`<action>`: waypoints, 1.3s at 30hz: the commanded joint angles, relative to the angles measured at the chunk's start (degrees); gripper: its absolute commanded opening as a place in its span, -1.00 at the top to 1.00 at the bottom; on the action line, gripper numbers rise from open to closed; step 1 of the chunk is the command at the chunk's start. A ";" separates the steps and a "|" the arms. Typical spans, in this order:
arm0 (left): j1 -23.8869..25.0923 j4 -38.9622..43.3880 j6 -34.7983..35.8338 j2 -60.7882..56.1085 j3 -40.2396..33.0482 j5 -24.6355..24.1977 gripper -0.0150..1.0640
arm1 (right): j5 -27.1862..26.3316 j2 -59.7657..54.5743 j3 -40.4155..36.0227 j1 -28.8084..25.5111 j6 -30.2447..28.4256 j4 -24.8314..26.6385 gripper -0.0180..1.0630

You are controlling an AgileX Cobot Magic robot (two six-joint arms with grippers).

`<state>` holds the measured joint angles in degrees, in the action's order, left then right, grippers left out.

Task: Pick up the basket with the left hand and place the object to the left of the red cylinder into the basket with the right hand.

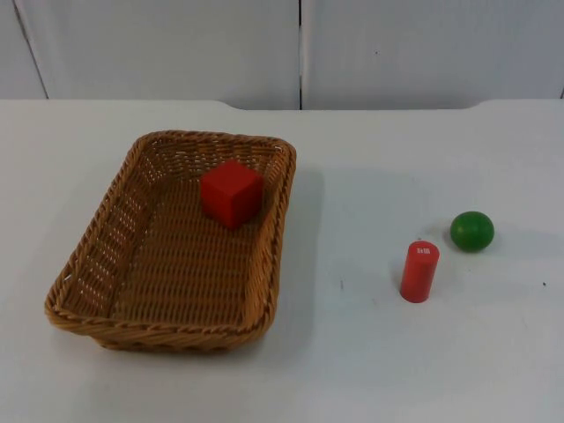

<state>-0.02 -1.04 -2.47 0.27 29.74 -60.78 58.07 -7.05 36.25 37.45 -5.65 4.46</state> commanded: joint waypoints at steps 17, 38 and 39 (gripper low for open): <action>0.10 0.40 0.56 -0.27 -0.47 0.26 -0.98 | 1.22 7.05 -5.21 -0.31 2.73 -1.39 -0.26; 0.10 0.17 0.40 -0.27 -0.46 0.26 -0.98 | 3.77 7.05 -6.67 -0.31 4.84 -3.25 -0.26; 0.10 0.17 0.40 -0.27 -0.46 0.26 -0.98 | 3.77 7.05 -6.67 -0.31 5.08 -3.68 -0.26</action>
<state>-0.02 -1.04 -2.47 0.27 29.74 -60.88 61.84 -0.25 29.65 37.45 -1.25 1.56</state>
